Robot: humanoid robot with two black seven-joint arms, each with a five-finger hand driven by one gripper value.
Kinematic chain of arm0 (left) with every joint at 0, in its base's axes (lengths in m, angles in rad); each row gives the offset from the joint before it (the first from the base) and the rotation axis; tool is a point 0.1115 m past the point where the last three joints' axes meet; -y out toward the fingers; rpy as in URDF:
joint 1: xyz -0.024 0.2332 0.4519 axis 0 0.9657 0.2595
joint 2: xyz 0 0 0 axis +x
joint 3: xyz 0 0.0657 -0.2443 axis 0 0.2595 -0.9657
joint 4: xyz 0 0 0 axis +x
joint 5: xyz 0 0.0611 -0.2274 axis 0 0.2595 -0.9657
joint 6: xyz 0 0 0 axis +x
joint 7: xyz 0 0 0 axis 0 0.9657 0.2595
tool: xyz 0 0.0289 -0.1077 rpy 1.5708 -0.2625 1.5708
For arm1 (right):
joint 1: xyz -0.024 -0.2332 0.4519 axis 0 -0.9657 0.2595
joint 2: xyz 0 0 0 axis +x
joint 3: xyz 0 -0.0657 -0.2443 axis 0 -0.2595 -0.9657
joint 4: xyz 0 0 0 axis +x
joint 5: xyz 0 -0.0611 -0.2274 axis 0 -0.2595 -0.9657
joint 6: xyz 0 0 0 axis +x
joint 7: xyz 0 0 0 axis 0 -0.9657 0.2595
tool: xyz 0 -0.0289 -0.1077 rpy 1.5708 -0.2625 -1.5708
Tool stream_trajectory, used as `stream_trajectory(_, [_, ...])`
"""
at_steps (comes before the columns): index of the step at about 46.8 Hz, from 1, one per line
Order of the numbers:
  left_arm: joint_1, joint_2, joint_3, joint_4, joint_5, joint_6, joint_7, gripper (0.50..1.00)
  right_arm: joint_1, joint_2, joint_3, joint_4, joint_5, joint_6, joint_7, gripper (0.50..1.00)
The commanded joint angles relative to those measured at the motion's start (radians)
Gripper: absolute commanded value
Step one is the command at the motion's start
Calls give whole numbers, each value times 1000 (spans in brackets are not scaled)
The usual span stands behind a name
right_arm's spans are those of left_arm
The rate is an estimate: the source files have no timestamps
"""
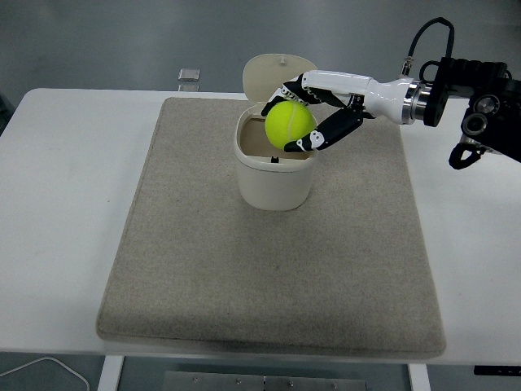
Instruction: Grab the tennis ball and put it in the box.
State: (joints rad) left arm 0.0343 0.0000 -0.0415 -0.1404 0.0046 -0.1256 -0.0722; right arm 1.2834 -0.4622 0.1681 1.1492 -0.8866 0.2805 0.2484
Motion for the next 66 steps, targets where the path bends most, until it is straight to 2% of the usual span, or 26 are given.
stream_trajectory(1, [1, 0, 0, -1, 0, 1, 0, 996, -3, 0, 1, -8, 0, 0, 0, 811])
stream_trajectory(18, [-1, 0, 0, 1, 0, 0, -1, 996, -9, 0, 1, -13, 5, 0, 2, 852])
stream_trajectory(32, [-1, 0, 0, -1, 0, 0, 0, 996, -4, 2, 4, -13, 17, 17, 2, 858])
stream_trajectory(34, [1, 0, 0, -1, 0, 0, 0, 996, 1, -4, 4, -13, 18, 32, 2, 860])
stream_trajectory(41, [1, 0, 0, 1, 0, 1, 0, 996, 30, -38, 14, -13, 60, 140, -11, 860])
stream_trajectory(48, [-1, 0, 0, 1, 0, 1, 0, 996, 59, -101, 8, -13, 184, 249, -96, 860])
stream_trajectory(52, [1, 0, 0, 1, 0, 0, 0, 996, 63, -150, 10, -13, 235, 301, -112, 860])
stream_trajectory(56, [-1, 0, 0, 1, 0, 0, 0, 996, 62, -187, 10, -13, 250, 322, -112, 860])
stream_trajectory(66, [-1, 0, 0, 1, 0, 0, 0, 996, 8, -248, 19, -32, 255, 324, -112, 860])
